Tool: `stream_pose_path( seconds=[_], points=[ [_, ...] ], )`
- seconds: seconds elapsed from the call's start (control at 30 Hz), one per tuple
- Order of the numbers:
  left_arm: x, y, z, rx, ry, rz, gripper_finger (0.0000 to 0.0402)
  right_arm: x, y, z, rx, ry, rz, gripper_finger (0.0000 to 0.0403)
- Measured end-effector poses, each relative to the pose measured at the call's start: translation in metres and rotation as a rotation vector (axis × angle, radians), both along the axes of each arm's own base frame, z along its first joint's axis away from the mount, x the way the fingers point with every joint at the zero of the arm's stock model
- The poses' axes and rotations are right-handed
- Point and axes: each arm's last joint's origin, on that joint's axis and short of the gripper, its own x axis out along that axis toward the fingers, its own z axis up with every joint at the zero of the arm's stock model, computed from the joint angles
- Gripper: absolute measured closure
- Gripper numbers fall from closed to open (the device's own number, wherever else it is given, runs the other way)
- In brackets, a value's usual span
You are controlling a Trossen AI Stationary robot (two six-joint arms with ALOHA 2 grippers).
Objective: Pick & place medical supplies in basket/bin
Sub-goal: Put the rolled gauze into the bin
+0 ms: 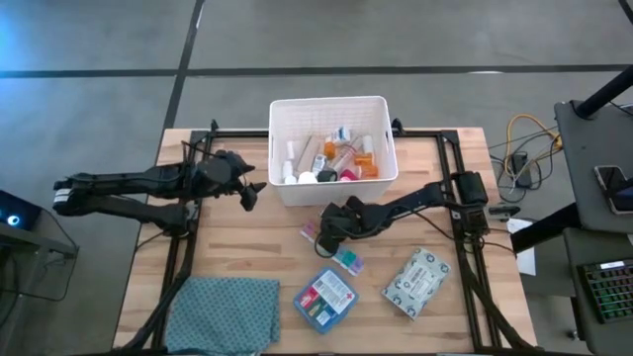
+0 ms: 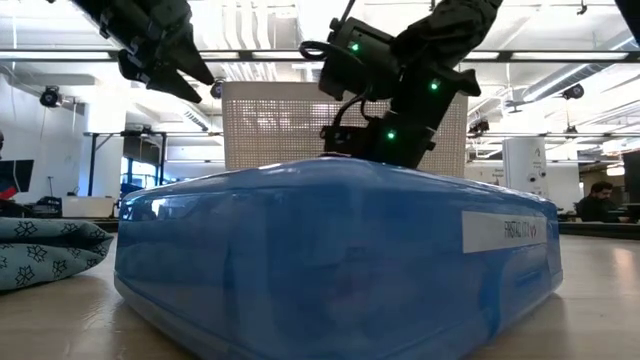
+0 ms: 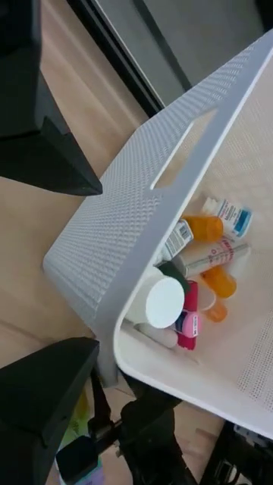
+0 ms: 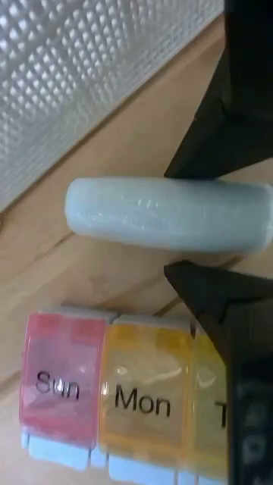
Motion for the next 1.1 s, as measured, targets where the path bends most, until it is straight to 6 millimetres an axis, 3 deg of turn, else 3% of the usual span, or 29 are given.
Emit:
stream_pose_path(
  seconds=[0.27,0.43,0.63,0.77,0.83,0.93,1.1],
  points=[
    [0.000,0.000,0.001,-0.007,-0.013,0.005,0.0103,-0.002,0.002,0.017,0.025,-0.021,-0.001,0.0348],
    [0.002,0.000,0.003,-0.022,-0.052,0.016,0.0103,-0.007,0.010,0.048,0.037,-0.108,0.003,0.0367],
    [0.003,-0.001,0.004,-0.049,-0.088,0.027,0.0103,-0.028,0.028,0.119,-0.038,-0.280,0.125,0.0353],
    [0.005,-0.004,0.006,-0.099,-0.134,0.016,0.0103,-0.056,0.027,0.176,-0.139,-0.430,0.124,0.0347],
    [0.008,-0.010,0.009,-0.133,-0.167,-0.055,0.0103,-0.068,0.014,0.204,-0.200,-0.500,0.083,0.0347],
    [0.017,-0.020,0.010,-0.163,-0.206,-0.154,0.0103,-0.077,-0.024,0.228,-0.232,-0.553,-0.006,0.0343],
    [0.041,-0.033,0.000,-0.166,-0.185,-0.226,0.0103,-0.084,-0.099,0.233,-0.182,-0.509,-0.108,0.0298]
  ],
)
